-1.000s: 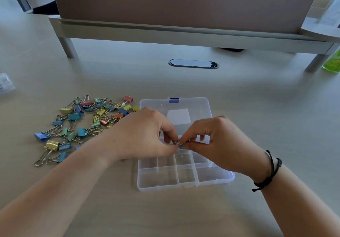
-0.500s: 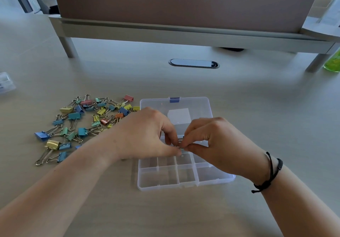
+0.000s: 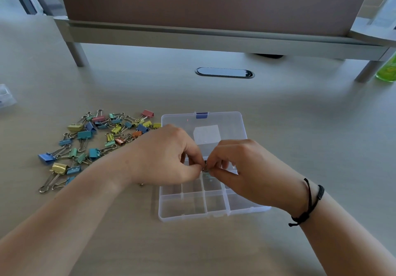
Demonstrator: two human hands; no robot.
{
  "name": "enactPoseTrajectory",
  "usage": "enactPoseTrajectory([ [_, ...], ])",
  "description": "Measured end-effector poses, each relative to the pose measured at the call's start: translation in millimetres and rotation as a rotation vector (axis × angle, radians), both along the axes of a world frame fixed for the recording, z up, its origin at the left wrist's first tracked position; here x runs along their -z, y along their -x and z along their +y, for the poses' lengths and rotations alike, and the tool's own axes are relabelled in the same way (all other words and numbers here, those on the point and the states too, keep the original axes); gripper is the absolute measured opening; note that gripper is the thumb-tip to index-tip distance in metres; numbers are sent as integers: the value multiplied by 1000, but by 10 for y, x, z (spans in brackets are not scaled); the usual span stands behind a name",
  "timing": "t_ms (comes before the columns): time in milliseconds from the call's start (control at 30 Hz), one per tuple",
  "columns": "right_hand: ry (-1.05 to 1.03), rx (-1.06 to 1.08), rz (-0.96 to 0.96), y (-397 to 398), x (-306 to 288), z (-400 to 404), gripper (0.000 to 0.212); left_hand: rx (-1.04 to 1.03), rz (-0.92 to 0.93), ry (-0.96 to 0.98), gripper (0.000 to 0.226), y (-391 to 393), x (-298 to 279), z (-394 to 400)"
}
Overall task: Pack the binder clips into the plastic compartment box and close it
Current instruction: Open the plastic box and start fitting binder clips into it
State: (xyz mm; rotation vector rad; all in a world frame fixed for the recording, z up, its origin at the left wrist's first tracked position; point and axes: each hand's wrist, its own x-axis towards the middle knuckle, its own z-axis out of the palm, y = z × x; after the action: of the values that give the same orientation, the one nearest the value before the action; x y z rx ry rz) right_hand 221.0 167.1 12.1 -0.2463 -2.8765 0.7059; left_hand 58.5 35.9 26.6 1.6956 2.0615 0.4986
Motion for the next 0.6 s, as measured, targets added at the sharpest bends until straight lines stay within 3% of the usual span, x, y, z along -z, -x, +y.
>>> enactPoseTrajectory([
  [333, -13, 13, -7, 34, 41, -58, 6, -44, 76, -34, 9, -50, -4, 41],
  [600, -12, 21, -21, 10, 10, -32, 7, -72, 20, 88, 9, -70, -110, 173],
])
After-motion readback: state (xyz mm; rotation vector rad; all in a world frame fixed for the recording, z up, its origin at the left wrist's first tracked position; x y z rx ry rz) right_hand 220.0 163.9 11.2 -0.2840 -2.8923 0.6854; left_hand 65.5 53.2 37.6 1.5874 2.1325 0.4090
